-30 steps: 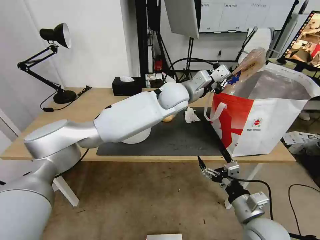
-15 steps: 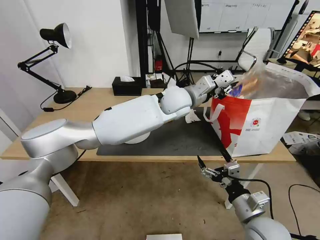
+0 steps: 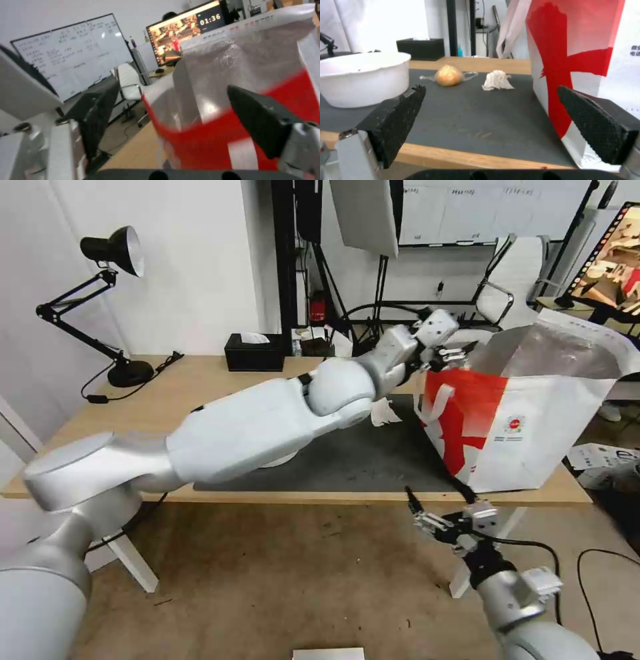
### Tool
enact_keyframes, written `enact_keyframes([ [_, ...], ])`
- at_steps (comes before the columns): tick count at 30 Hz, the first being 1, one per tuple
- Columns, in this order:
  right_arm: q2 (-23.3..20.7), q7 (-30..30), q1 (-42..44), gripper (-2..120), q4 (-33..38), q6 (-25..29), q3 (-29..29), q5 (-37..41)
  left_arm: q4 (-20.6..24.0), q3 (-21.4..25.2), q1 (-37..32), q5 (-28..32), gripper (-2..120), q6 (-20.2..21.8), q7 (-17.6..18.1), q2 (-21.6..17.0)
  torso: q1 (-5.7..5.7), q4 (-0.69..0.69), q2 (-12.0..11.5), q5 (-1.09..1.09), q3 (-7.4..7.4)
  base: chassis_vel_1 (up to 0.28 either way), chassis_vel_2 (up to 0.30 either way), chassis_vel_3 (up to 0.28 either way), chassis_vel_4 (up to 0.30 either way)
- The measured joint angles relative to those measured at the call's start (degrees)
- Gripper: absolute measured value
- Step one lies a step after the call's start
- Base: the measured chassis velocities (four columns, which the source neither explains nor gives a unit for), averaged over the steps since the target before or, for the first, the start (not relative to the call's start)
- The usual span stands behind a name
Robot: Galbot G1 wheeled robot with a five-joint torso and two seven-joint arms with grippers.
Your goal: Pick up the trash from the table and place it into the takeout bag.
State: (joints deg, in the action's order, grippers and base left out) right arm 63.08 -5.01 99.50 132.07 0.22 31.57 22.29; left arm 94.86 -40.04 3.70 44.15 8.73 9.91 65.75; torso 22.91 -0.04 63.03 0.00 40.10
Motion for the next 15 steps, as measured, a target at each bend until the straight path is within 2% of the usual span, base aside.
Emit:
enact_keyframes([
  [2, 0.19, -0.21, 0.43, 100, 0.35, 0.51, 0.23, 0.03, 3.2, 2.12, -4.12, -1.04, 97, -0.82, 0.7, -3.69, 0.01, 0.02, 0.0, -0.01, 0.0, 0.0, 0.0, 0.0, 0.0],
  [3, 0.41, -0.33, 0.83, 100, 0.6, 0.96, 0.34, 0.03, 5.88, 4.38, -8.24, -2.0, 99, -1.17, 1.28, -6.89, 0.01, 0.04, 0.0, -0.02, 0.01, 0.0, 0.0, 0.0, 0.0],
  [4, 0.41, -0.33, 0.83, 100, 0.6, 0.96, 0.34, 0.03, 5.88, 4.38, -8.24, -2.0, 99, -1.17, 1.28, -6.89, 0.01, 0.04, 0.0, -0.02, 0.01, 0.0, 0.0, 0.0, 0.0],
  [5, 0.65, -0.45, 1.3, 100, 0.89, 1.4, 0.46, -0.01, 8.62, 7.4, -12.92, -3.39, 99, -1.45, 1.47, -10.35, 0.0, 0.06, -0.01, -0.05, 0.01, 0.0, 0.0, 0.0, 0.0],
  [6, 0.86, -0.59, 1.88, 100, 1.28, 2.04, 0.7, -0.09, 12.04, 13.24, -20.13, -6.37, 100, -2.56, 1.49, -14.77, 0.0, 0.07, 0.0, -0.03, 0.0, 0.0, 0.0, 0.0, 0.0],
  [8, 0.9, -0.69, 2.05, 100, 1.41, 2.23, 0.8, -0.12, 12.89, 15.05, -22.34, -7.18, 100, -2.99, 1.5, -15.72, -0.01, 0.06, 0.0, -0.02, 0.0, 0.0, 0.0, 0.0, 0.0],
  [10, 0.92, -1.23, 2.69, 100, 1.78, 2.99, 1.28, -0.31, 17.18, 24.29, -34.56, -10.79, 100, -4.22, 0.68, -19.45, 0.0, 0.05, 0.0, -0.06, 0.0, 0.0, 0.0, 0.0, 0.0],
  [11, 0.92, -1.23, 2.69, 100, 1.78, 2.99, 1.28, -0.31, 17.18, 24.29, -34.56, -10.79, 100, -4.22, 0.68, -19.45, 0.0, 0.05, 0.0, -0.06, 0.0, 0.0, 0.0, 0.0, 0.0],
  [12, 1.02, -1.3, 2.86, 100, 1.78, 3.24, 1.35, -0.4, 18.72, 27.17, -38.64, -11.79, 100, -4.46, 0.28, -20.46, 0.0, 0.06, 0.0, -0.04, 0.0, 0.0, 0.0, 0.0, 0.0],
  [13, 1.4, -1.37, 3.09, 100, 1.78, 3.85, 1.38, -0.68, 21.28, 32.67, -45.85, -13.3, 100, -4.74, -0.02, -21.47, 0.0, 0.04, 0.0, -0.01, 0.0, 0.0, 0.0, 0.0, 0.0],
  [14, 1.4, -1.37, 3.09, 100, 1.78, 3.85, 1.38, -0.68, 21.28, 32.67, -45.85, -13.3, 100, -4.74, -0.02, -21.47, 0.0, 0.04, 0.0, -0.01, 0.0, 0.0, 0.0, 0.0, 0.0],
  [15, 1.71, -1.52, 3.28, 100, 1.78, 4.3, 1.37, -1.0, 23.27, 37.83, -52.68, -14.73, 100, -4.93, -0.15, -21.53, -0.01, 0.04, 0.0, -0.01, 0.0, 0.0, 0.0, 0.0, 0.0],
])
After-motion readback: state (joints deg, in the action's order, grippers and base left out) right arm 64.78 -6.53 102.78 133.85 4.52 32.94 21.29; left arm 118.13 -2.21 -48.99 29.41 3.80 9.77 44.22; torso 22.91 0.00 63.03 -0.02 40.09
